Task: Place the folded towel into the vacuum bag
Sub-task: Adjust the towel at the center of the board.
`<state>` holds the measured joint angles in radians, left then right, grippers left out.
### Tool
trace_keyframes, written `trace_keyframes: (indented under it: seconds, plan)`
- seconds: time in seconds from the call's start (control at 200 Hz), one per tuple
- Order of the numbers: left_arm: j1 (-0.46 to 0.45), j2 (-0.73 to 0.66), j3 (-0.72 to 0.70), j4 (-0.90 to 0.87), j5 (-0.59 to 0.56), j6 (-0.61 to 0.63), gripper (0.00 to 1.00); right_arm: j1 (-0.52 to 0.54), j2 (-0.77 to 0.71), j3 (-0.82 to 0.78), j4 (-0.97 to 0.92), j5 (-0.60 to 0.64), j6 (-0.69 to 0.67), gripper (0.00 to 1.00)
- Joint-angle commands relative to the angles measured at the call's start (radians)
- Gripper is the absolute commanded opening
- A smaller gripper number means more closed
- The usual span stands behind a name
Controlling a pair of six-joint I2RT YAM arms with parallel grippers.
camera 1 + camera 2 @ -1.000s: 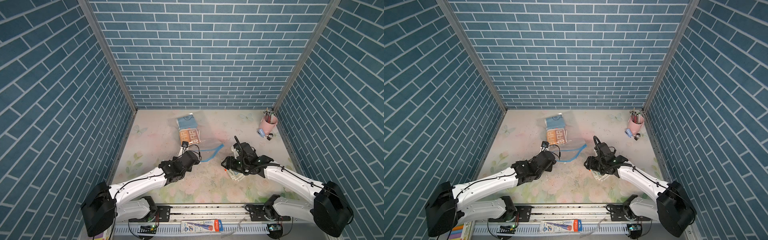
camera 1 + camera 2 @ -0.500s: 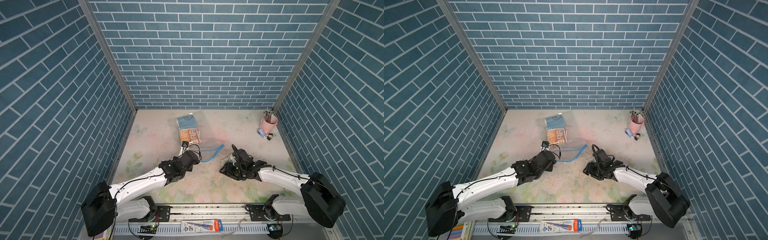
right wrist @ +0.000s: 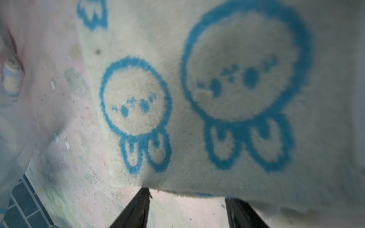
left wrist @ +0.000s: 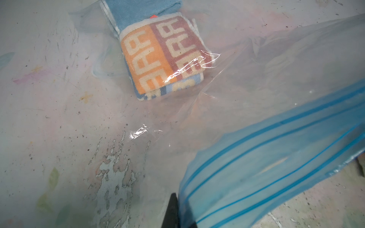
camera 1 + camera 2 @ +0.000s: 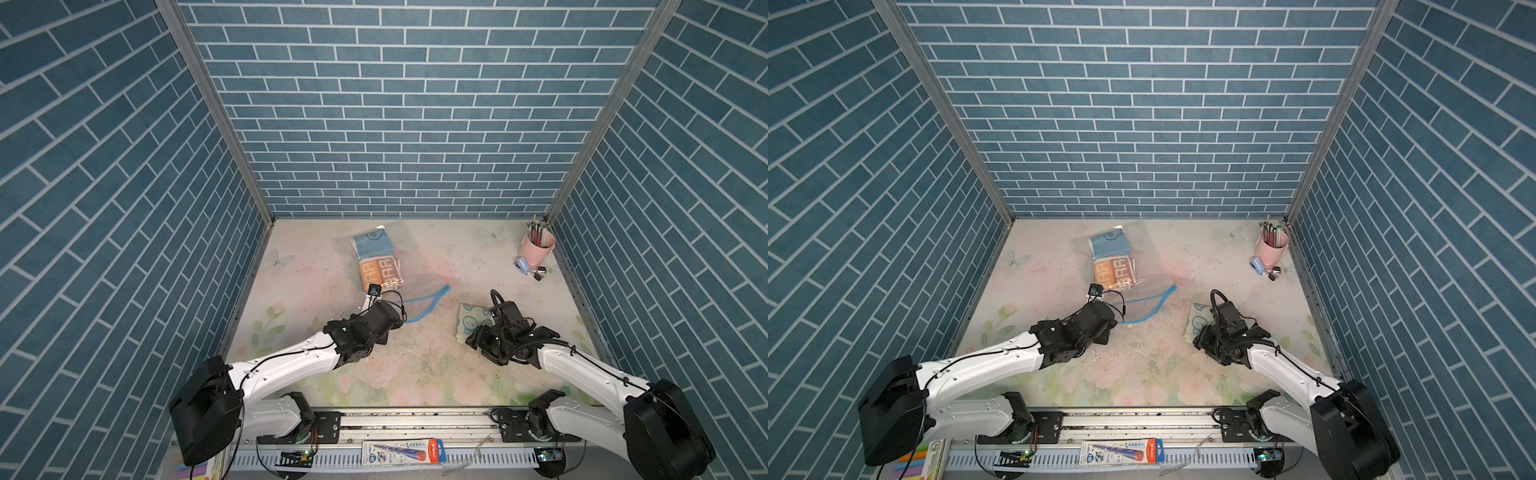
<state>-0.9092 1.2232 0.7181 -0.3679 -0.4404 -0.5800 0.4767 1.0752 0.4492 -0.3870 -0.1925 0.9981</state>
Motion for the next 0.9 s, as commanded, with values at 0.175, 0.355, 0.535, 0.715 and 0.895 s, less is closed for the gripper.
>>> trace_keyframes:
  seconds: [0.175,0.355,0.535,0.715,0.895]
  plan:
    - [0.005,-0.005,0.025,0.008,0.007,0.005,0.0,-0.141,-0.037,0.049,-0.153,0.124,-0.108,0.65]
    - [0.003,-0.008,0.025,0.014,0.019,0.038,0.0,-0.197,0.029,0.063,-0.086,0.072,-0.049,0.65]
    - [0.0,0.015,0.044,0.011,0.022,0.07,0.0,-0.202,0.002,0.027,-0.036,0.031,0.158,0.66]
    - [-0.005,0.042,0.051,0.043,0.037,0.071,0.0,-0.204,-0.125,-0.057,-0.026,0.04,0.418,0.68]
    - [-0.008,0.068,0.064,0.058,0.04,0.082,0.0,-0.204,-0.246,-0.116,-0.087,0.037,0.612,0.7]
